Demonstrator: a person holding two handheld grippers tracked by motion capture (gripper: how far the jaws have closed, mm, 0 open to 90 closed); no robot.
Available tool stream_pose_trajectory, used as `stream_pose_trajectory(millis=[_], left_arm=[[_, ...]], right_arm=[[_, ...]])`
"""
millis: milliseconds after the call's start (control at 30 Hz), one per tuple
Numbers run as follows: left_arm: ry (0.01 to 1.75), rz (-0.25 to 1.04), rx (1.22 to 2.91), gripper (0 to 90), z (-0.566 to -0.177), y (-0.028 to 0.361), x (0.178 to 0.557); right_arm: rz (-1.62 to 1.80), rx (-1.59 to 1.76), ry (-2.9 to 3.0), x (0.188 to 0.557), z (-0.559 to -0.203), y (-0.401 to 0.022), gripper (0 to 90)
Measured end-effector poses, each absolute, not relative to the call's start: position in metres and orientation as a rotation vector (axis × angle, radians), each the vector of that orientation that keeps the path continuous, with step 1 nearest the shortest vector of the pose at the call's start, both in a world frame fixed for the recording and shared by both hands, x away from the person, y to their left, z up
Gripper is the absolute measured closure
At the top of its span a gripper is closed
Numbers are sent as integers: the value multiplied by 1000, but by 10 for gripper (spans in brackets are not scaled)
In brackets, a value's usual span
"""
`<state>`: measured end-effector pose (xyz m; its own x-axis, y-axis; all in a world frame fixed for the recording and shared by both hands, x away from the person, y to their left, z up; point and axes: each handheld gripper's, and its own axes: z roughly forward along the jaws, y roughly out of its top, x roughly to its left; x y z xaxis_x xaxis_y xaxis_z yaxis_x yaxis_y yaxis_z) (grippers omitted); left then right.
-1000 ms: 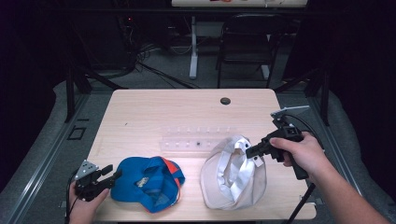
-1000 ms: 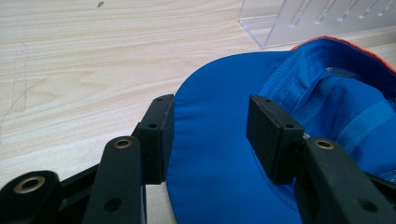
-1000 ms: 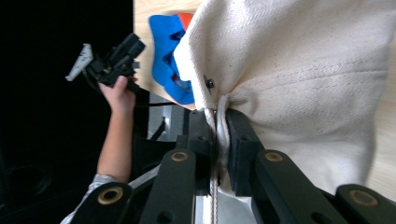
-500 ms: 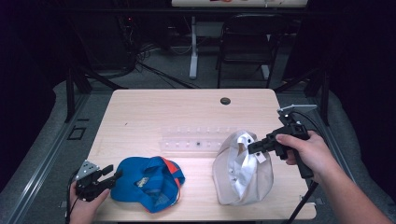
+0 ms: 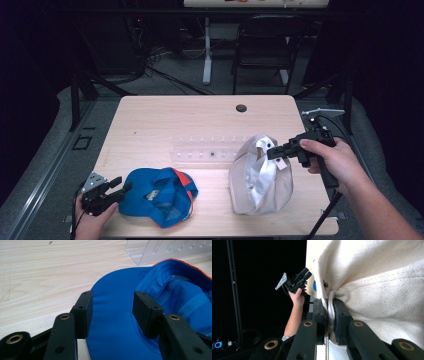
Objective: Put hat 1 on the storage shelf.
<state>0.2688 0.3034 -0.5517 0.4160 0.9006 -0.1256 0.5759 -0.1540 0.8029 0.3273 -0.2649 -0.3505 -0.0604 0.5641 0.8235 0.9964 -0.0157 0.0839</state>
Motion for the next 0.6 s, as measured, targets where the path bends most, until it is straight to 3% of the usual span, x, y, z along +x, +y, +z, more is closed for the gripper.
stream_pose_trajectory(millis=[600], left_arm=[[1264, 490, 1847, 512, -552, 302, 269]], right_arm=[[-1069, -1585, -1688, 341, -308, -254, 822]])
